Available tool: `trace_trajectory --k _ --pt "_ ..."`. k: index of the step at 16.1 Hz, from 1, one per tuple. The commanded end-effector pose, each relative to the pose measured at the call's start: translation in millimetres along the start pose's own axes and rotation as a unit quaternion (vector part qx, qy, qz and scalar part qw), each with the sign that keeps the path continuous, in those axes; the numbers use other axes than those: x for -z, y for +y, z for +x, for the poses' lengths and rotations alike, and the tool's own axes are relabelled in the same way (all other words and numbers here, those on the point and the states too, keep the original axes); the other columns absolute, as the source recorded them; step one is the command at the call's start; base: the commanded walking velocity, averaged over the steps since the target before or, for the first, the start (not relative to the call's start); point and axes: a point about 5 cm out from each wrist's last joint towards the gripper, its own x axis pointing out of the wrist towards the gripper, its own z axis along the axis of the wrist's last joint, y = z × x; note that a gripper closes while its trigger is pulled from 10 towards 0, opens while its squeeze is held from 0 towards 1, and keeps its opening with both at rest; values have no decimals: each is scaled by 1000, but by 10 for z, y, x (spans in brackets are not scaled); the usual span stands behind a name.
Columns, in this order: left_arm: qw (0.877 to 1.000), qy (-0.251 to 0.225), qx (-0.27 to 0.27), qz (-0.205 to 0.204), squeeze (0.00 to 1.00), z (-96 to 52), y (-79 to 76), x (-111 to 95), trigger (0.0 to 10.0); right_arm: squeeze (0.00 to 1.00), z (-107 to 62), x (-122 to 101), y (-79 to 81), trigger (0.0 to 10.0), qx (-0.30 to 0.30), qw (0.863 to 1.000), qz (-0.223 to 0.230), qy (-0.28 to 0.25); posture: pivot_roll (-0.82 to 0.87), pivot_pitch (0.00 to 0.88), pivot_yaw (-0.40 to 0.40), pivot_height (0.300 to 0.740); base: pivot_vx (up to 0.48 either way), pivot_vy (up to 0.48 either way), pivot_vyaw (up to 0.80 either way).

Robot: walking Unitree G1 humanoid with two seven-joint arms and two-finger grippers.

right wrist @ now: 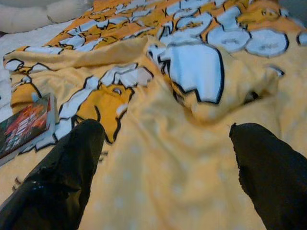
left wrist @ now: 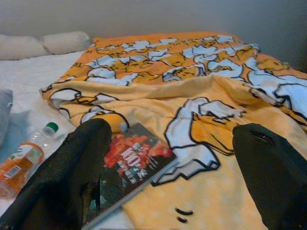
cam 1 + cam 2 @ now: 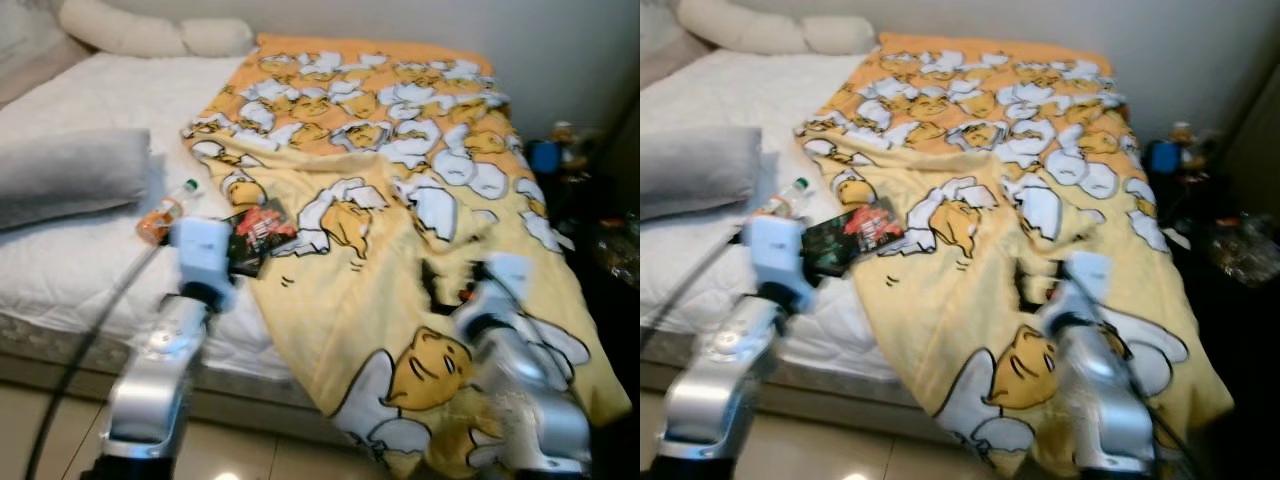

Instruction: Clean up the room

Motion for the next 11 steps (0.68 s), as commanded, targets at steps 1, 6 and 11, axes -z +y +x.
trace_trajectory --k 1,6,11 --pt "1000 3 -18 6 0 -7 103 4 10000 0 29 -38 110 10000 -19 1000 0 -7 47 0 35 740 330 0 0" --pt "1000 2 -13 -4 0 -9 80 18 10000 0 40 -28 97 10000 -21 1000 -9 1 46 0 32 740 131 0 0" --pt "1000 11 -10 5 0 5 96 40 10000 0 37 36 83 10000 -15 1000 7 20 49 0 36 740 0 254 0"
